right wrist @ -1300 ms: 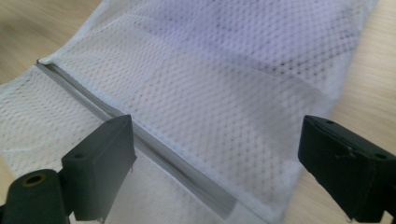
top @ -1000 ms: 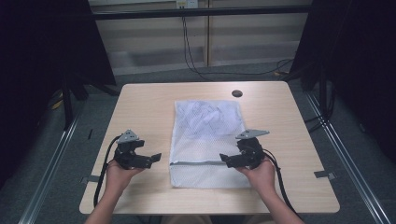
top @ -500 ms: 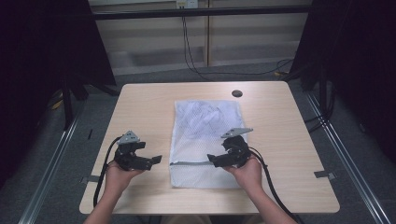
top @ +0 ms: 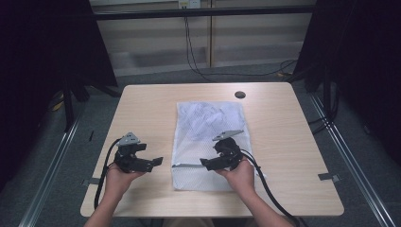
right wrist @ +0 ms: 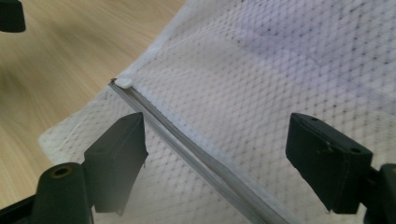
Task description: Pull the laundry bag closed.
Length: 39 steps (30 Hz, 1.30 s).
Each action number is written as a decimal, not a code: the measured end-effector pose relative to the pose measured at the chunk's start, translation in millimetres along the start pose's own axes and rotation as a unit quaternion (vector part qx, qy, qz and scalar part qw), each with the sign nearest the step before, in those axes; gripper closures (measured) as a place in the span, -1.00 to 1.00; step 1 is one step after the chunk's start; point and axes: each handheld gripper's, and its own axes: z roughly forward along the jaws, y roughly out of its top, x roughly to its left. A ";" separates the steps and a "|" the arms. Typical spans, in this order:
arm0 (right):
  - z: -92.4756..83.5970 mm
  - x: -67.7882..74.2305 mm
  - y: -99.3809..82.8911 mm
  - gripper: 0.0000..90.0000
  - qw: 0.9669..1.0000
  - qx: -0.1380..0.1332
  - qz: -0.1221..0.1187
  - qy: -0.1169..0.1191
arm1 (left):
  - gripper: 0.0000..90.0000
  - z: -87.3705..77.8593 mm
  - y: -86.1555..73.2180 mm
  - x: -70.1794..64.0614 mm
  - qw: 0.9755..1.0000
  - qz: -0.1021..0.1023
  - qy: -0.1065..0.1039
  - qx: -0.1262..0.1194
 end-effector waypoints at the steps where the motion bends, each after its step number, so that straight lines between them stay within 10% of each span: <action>1: 2.5 2.2 1.9 -0.52 1.000 -0.002 0.002 0.007 | -0.87 0.1 0.0 -0.1 1.000 0.000 0.000 0.000; 39: 46.0 32.3 24.2 -0.25 0.996 0.041 0.010 0.077 | -0.86 -3.1 -1.3 0.3 1.000 -0.004 -0.006 0.004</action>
